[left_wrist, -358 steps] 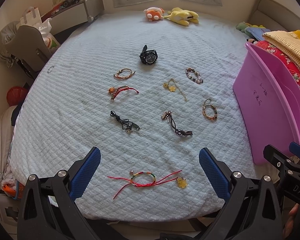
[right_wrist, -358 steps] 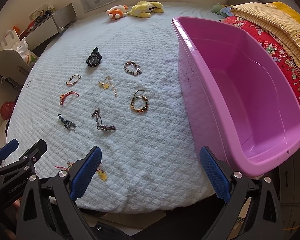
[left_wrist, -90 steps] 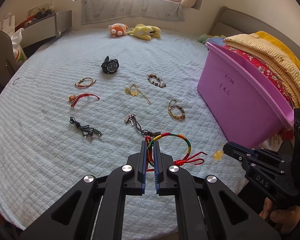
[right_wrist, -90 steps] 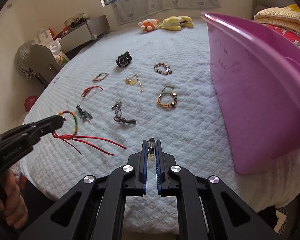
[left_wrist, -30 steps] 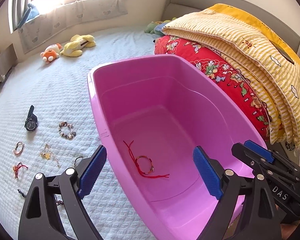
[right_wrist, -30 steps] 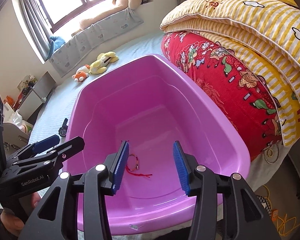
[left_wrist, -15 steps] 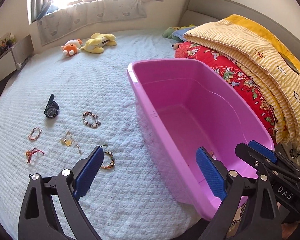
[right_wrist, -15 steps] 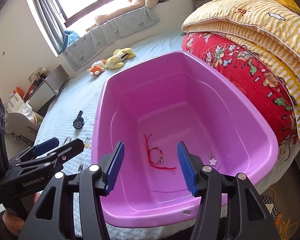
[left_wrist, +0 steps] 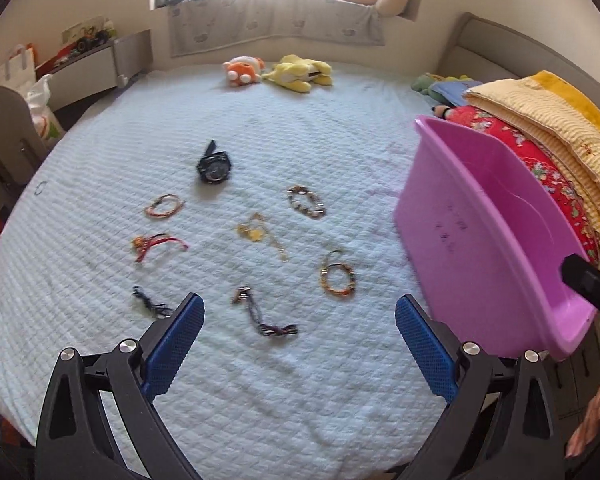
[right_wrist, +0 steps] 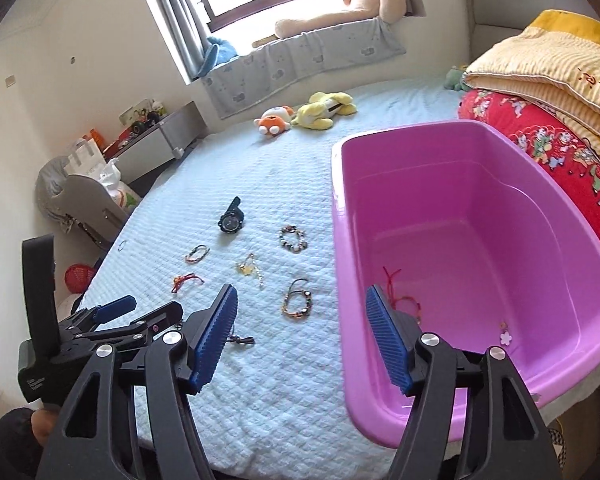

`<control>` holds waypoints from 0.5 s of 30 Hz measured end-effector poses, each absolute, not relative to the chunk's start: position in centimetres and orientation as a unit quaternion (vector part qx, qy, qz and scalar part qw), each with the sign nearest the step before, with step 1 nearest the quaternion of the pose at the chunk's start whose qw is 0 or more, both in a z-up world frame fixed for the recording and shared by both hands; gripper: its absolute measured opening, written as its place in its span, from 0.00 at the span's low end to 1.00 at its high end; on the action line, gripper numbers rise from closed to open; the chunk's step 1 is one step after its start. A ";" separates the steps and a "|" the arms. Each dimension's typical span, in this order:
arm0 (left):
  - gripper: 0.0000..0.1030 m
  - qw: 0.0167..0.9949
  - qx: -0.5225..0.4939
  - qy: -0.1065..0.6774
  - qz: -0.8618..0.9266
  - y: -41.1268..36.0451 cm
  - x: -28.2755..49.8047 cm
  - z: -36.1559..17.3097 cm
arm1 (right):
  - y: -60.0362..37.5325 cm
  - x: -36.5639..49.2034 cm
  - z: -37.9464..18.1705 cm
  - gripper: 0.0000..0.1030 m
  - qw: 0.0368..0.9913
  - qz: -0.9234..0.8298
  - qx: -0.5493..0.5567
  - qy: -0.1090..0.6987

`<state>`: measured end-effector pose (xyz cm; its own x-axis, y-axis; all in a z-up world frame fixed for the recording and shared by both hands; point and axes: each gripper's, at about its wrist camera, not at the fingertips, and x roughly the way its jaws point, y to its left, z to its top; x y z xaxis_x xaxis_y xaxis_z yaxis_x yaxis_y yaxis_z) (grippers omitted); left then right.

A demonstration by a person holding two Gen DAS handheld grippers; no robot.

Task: Organize jewelry
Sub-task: 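Withdraw both open tools from the tub back over the bed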

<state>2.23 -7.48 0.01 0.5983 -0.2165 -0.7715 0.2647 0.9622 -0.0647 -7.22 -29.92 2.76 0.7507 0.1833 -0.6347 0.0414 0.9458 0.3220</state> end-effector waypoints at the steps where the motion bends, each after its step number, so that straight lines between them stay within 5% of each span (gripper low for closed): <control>1: 0.92 0.894 0.030 0.430 -0.122 -6.3 2.4 -0.4 | -29.3 -7.2 2.8 0.63 0.923 0.045 0.158 0.348; 15: 0.92 0.883 0.011 0.468 -0.021 3.7 2.0 -4.4 | -21.9 -5.6 -0.9 0.65 0.907 0.119 0.144 0.379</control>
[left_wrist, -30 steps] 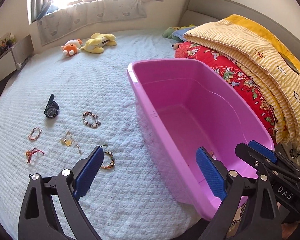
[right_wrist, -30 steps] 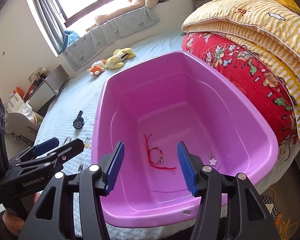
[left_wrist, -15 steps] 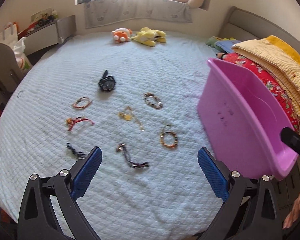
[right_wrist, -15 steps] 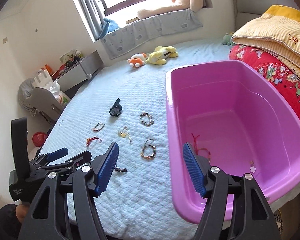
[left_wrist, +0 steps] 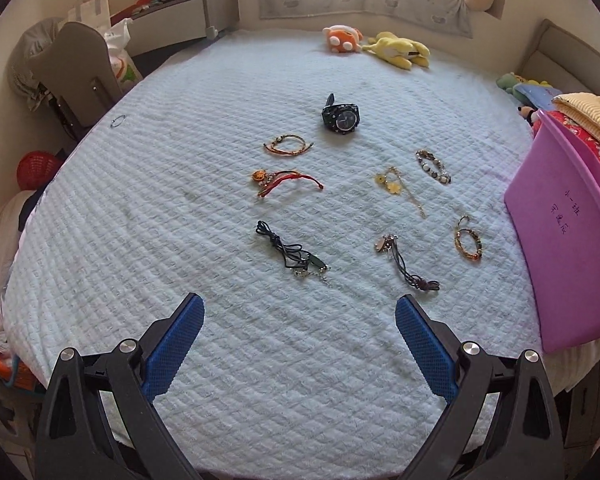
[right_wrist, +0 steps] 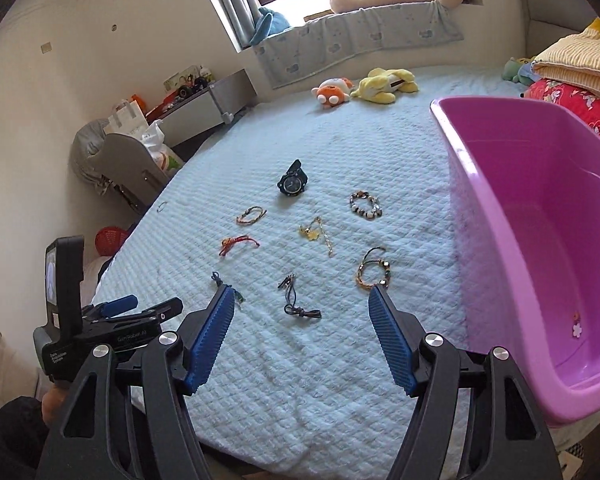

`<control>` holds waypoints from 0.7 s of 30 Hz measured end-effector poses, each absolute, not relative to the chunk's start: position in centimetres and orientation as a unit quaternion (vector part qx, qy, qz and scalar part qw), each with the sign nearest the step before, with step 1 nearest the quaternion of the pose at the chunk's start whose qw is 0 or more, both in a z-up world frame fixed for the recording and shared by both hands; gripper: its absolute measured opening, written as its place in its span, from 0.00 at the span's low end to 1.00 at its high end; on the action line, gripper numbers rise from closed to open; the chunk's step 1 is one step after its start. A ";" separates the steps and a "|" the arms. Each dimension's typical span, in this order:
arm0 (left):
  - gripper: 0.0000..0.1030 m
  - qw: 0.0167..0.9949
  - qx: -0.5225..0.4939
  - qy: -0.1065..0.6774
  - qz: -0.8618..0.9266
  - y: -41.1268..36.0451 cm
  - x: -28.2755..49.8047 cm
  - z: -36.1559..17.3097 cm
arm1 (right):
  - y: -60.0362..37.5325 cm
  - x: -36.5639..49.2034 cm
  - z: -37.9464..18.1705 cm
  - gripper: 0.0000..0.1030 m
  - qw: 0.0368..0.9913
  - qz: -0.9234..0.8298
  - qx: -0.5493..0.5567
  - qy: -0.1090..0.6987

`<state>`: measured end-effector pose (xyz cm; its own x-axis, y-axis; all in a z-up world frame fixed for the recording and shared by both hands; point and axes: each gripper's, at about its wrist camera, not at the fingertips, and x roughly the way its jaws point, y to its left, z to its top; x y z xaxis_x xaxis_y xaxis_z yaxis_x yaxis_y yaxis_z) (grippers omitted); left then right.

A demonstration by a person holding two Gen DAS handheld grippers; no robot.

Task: Organize jewelry
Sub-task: 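Withdraw both open tools from the tub back over the bed, then grasp the black cord necklace with the left tool while the right grasps the brown cord keychain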

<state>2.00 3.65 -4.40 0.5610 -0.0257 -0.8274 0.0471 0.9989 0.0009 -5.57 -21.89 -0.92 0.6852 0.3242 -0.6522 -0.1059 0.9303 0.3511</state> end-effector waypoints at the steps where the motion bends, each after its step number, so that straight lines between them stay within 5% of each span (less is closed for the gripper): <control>1: 0.92 0.883 0.009 0.470 -0.022 3.8 2.0 -4.6 | -21.6 -5.3 -1.6 0.65 0.905 0.118 0.144 0.384; 21: 0.92 0.866 -0.008 0.499 -0.018 6.1 4.7 -11.1 | -20.7 -0.8 -10.4 0.65 0.881 0.071 0.138 0.447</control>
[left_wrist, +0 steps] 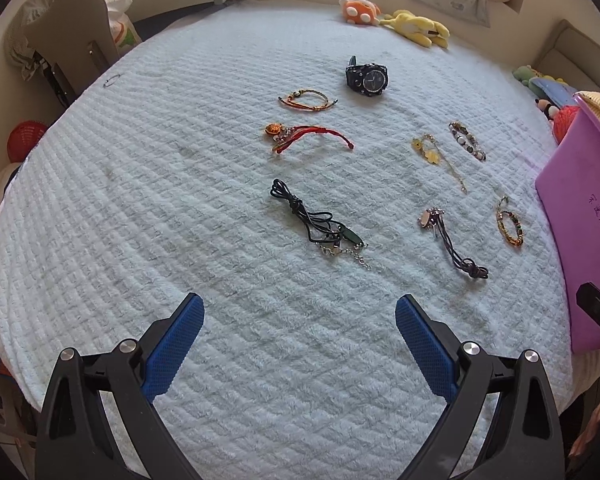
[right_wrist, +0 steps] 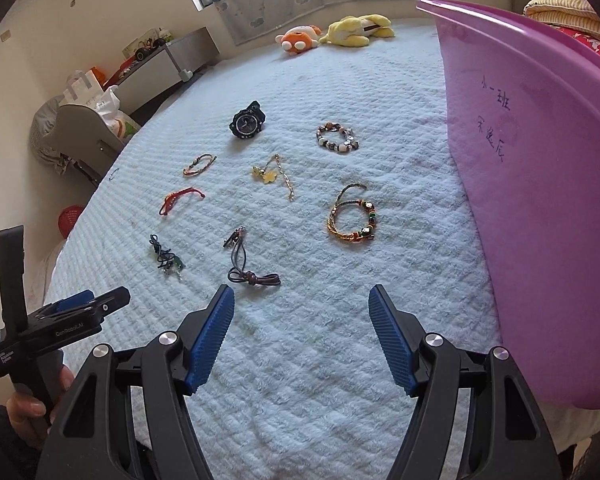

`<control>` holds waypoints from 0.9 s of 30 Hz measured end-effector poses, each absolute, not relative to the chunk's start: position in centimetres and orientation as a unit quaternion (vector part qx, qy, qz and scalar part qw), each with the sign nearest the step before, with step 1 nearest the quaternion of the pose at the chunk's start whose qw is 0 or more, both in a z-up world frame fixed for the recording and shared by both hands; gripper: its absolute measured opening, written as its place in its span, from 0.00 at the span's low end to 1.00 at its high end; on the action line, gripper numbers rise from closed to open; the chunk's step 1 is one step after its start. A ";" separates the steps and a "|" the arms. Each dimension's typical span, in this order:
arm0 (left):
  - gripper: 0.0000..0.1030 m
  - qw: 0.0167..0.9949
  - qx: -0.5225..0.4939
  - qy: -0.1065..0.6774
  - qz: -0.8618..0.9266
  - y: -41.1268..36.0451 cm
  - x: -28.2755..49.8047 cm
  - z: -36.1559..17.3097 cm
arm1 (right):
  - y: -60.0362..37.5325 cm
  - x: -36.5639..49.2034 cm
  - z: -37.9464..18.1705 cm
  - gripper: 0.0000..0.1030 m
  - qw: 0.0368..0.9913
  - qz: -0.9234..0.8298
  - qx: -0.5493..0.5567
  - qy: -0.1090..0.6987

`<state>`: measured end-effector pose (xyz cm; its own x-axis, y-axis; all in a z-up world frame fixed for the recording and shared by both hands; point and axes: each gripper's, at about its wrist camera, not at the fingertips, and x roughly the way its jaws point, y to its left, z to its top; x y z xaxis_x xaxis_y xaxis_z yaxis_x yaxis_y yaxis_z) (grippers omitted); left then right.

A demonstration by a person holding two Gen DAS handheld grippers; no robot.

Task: Organize jewelry
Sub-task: 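Grasp the black cord necklace with the left tool while the right grasps the brown cord keychain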

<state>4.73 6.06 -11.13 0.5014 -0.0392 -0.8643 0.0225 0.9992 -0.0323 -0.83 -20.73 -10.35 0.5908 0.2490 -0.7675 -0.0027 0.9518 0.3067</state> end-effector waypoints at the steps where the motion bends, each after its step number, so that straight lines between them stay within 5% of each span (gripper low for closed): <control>1: 0.92 0.867 -0.007 0.498 -0.018 6.1 5.0 -11.4 | -20.4 -0.6 -10.6 0.65 0.881 0.073 0.137 0.447; 27: 0.92 0.863 -0.020 0.502 -0.049 7.2 12.3 -16.4 | -12.6 5.2 -16.3 0.65 0.878 0.082 0.070 0.467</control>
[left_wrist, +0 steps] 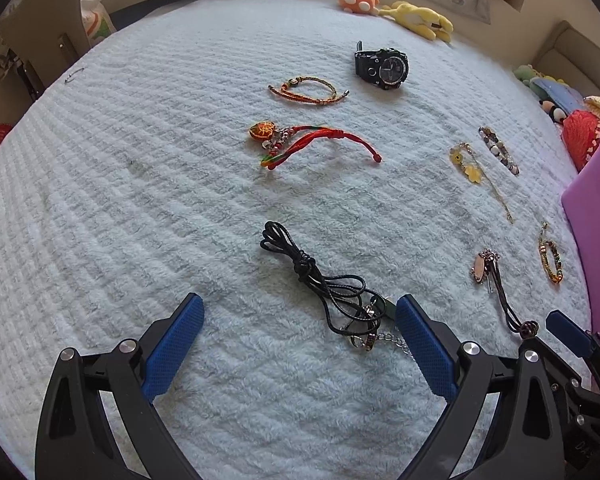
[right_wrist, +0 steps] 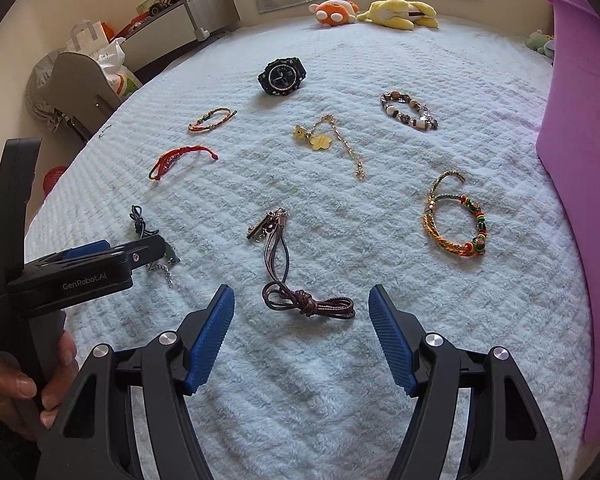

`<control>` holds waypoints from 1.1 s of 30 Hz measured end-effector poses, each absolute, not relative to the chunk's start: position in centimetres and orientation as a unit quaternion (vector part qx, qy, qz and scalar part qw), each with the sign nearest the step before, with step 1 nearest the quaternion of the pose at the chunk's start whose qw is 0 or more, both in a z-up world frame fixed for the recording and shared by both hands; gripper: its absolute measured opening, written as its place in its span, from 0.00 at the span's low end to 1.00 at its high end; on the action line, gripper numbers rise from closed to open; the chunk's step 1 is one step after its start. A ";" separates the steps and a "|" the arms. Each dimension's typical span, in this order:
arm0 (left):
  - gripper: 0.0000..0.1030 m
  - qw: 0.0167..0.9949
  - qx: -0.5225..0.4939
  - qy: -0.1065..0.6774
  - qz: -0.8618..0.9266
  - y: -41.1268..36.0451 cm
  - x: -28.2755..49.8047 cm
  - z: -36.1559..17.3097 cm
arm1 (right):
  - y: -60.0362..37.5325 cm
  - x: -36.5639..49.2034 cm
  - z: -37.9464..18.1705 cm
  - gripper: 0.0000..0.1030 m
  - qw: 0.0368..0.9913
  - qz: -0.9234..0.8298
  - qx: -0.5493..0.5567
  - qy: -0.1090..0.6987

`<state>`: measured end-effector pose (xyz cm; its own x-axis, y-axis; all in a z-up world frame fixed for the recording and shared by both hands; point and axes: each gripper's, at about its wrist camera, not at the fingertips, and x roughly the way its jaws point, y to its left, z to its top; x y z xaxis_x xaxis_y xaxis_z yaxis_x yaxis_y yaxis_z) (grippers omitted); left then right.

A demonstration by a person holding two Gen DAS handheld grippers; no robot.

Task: Organize jewelry
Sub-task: 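Grasp the black cord necklace with the left tool while the right grasps the brown cord keychain, then lift both held cords and carry them over the pink tub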

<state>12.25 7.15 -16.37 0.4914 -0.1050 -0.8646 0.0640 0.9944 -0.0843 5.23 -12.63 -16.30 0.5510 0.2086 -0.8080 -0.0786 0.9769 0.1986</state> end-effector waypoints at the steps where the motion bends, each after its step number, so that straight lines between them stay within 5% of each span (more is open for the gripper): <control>1: 0.92 0.864 -0.018 0.500 -0.049 7.1 12.3 -16.4 | -12.5 5.3 -16.4 0.65 0.879 0.080 0.064 0.466; 14: 0.91 0.882 0.018 0.469 -0.032 5.9 11.9 -17.4 | -11.5 5.9 -18.1 0.64 0.879 0.072 0.018 0.471; 19: 0.83 0.884 0.017 0.466 -0.031 5.9 11.6 -17.3 | -10.8 5.8 -18.1 0.43 0.881 0.075 -0.005 0.467; 25: 0.45 0.886 0.022 0.461 -0.042 5.4 10.7 -16.9 | -9.8 5.5 -17.7 0.09 0.881 0.093 -0.025 0.464; 29: 0.12 0.881 0.003 0.469 -0.059 5.5 10.5 -16.4 | -10.1 5.5 -17.2 0.05 0.878 0.098 -0.011 0.468; 33: 0.09 0.875 -0.018 0.479 -0.067 6.0 10.3 -15.8 | -11.0 5.2 -16.0 0.05 0.880 0.106 0.018 0.463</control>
